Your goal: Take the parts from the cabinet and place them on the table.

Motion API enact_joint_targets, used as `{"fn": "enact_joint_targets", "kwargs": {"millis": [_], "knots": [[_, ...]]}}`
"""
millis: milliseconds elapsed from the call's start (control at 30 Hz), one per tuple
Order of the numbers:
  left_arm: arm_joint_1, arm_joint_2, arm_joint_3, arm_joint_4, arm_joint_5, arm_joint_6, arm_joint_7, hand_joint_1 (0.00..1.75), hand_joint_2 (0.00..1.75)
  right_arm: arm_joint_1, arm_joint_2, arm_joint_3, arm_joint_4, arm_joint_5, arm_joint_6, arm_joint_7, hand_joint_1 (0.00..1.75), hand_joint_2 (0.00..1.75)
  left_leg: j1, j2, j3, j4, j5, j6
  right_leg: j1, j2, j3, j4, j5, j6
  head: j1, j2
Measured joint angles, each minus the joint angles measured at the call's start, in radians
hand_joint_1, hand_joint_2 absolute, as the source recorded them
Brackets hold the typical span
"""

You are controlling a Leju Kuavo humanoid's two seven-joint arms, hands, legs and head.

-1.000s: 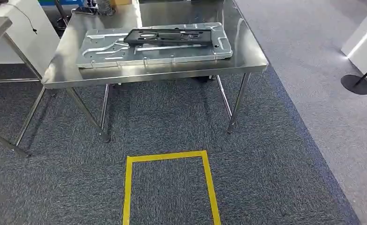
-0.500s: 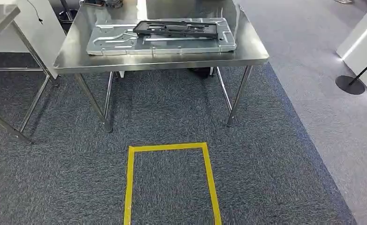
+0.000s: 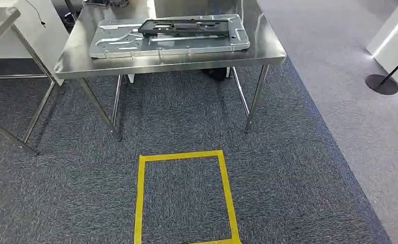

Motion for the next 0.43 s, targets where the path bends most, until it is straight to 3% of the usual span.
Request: {"fn": "enact_joint_targets", "kwargs": {"millis": [167, 200, 433], "knots": [[0.000, 0.000, 0.002, 0.000, 0.003, 0.004, -0.001, 0.00, 1.75, 0.000, 0.000, 0.000, 0.000, 0.001, 0.016, 0.005, 0.00, 0.00, 0.003, 0.000, -0.002, 0.000, 0.005, -0.008, 0.003, 0.000, -0.003, 0.002, 0.003, -0.004, 0.000, 0.000], [0.000, 0.000, 0.003, 0.000, 0.004, 0.005, -0.002, 0.00, 1.75, 0.000, 0.000, 0.000, 0.000, 0.001, 0.016, 0.005, 0.00, 1.75, 0.003, 0.000, -0.002, 0.000, 0.005, -0.008, 0.003, 0.000, -0.003, 0.003, 0.003, -0.004, 0.000, 0.000], [0.007, 0.003, -0.011, 0.000, 0.034, 0.006, -0.011, 0.00, 1.75, 0.002, -0.001, 0.010, 0.000, -0.023, 0.018, 0.008, 0.00, 1.75, 0.003, 0.000, -0.006, 0.001, 0.007, -0.011, 0.003, 0.000, -0.005, 0.003, 0.004, -0.004, 0.000, 0.000]]}}
